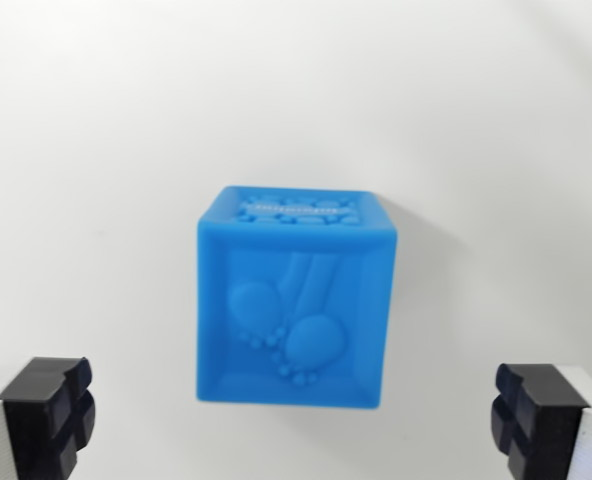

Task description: Stack cube

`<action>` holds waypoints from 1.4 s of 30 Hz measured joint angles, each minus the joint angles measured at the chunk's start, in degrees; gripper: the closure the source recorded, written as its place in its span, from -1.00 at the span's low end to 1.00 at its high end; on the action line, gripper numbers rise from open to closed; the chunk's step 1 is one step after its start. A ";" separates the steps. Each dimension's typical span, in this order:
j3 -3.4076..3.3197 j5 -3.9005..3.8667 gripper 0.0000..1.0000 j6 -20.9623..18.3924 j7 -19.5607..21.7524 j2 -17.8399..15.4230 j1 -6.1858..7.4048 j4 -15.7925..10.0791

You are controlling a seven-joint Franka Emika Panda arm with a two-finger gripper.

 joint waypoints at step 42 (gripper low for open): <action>0.00 0.00 1.00 5.92 0.00 8.34 0.00 2.51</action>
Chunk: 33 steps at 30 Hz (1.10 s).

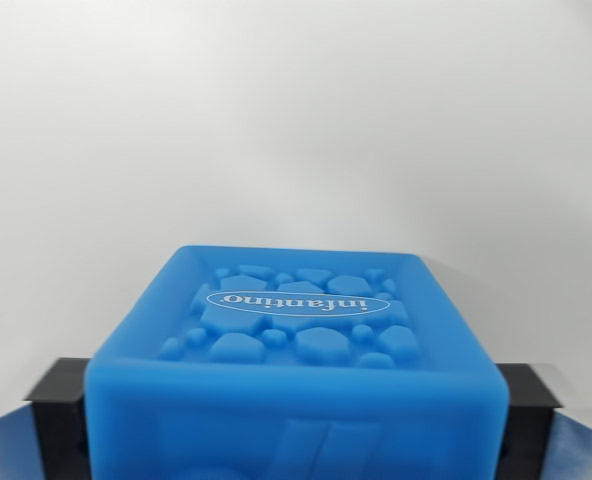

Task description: Stack cube

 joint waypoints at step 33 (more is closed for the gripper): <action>0.00 0.00 1.00 -0.43 0.00 -0.98 0.00 -0.33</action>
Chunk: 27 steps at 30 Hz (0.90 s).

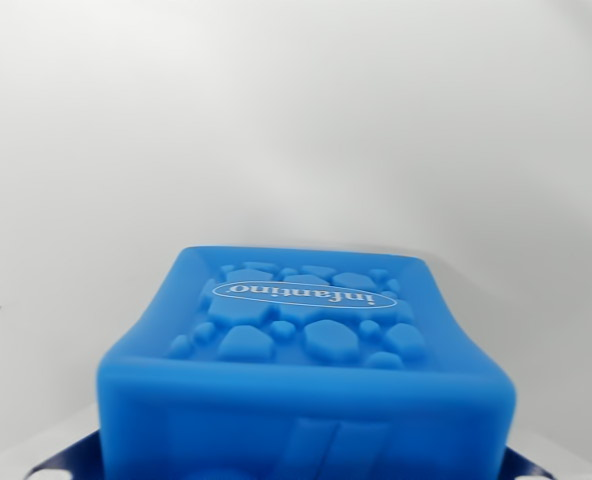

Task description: Stack cube

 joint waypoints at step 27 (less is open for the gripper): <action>0.12 0.00 1.00 -4.00 0.26 -7.35 0.51 -3.50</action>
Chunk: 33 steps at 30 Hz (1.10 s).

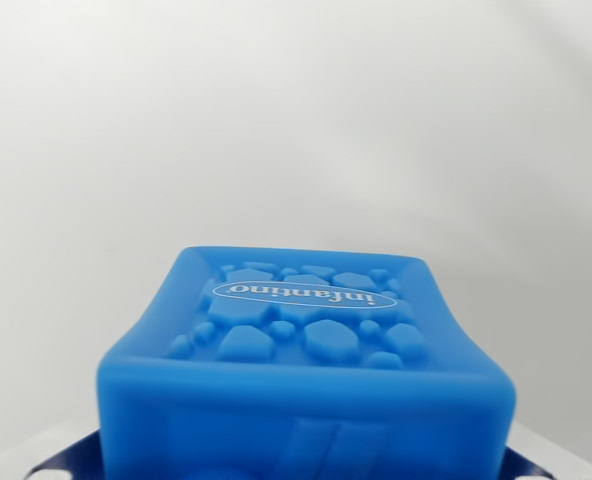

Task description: Stack cube

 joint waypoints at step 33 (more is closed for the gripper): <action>0.07 0.00 1.00 2.17 3.28 -6.69 4.43 -8.88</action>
